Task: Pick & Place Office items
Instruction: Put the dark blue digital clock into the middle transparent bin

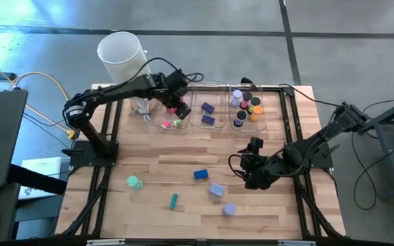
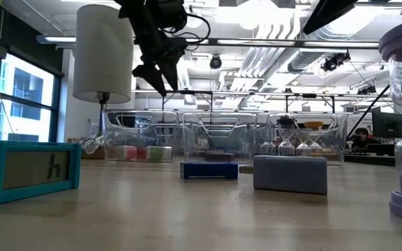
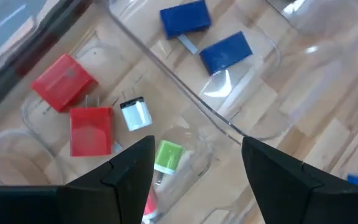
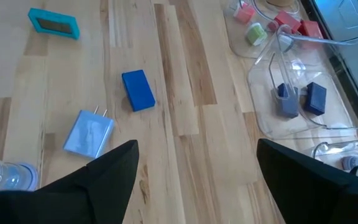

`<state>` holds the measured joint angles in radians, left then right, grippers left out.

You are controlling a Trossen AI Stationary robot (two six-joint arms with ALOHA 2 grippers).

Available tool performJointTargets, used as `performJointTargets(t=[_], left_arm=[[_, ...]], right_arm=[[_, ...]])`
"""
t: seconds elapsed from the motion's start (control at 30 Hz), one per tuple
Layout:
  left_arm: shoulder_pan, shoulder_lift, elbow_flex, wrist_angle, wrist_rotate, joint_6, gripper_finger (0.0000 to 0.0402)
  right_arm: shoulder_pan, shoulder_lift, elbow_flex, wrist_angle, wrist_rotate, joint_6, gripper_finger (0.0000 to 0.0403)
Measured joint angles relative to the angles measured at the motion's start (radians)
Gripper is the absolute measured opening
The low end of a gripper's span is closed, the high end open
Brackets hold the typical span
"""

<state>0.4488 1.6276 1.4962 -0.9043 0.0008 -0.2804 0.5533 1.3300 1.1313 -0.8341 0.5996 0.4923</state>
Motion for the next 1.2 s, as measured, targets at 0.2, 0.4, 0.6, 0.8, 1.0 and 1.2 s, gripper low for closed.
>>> performJointTargets(t=[0.2, 0.4, 0.6, 0.8, 1.0, 1.2], left_arm=[[-0.053, -0.058, 0.0, 0.0, -0.069, 0.042, 0.0234], [-0.146, -0.15, 0.001, -0.001, -0.101, 0.044, 0.0234], [-0.289, -0.227, 0.001, -0.049, -0.1, 0.023, 0.0234], [-0.44, -0.254, 0.001, -0.159, -0.108, -0.033, 0.0234], [-0.595, -0.253, 0.001, -0.189, -0.15, -0.085, 0.0234], [-0.749, -0.253, 0.001, -0.2, -0.23, -0.087, 0.0234]], right_arm=[[0.0, 0.0, 0.0, 0.0, -0.026, -0.001, 0.0316], [0.0, 0.0, 0.0, 0.002, -0.03, -0.001, 0.0316], [0.0, 0.0, 0.0, 0.038, -0.031, -0.022, 0.0316], [0.0, 0.0, 0.0, 0.126, -0.031, -0.04, 0.0316], [0.0, 0.0, 0.0, 0.192, -0.032, -0.046, 0.0316], [0.0, 0.0, 0.0, 0.198, -0.082, -0.01, 0.0316]])
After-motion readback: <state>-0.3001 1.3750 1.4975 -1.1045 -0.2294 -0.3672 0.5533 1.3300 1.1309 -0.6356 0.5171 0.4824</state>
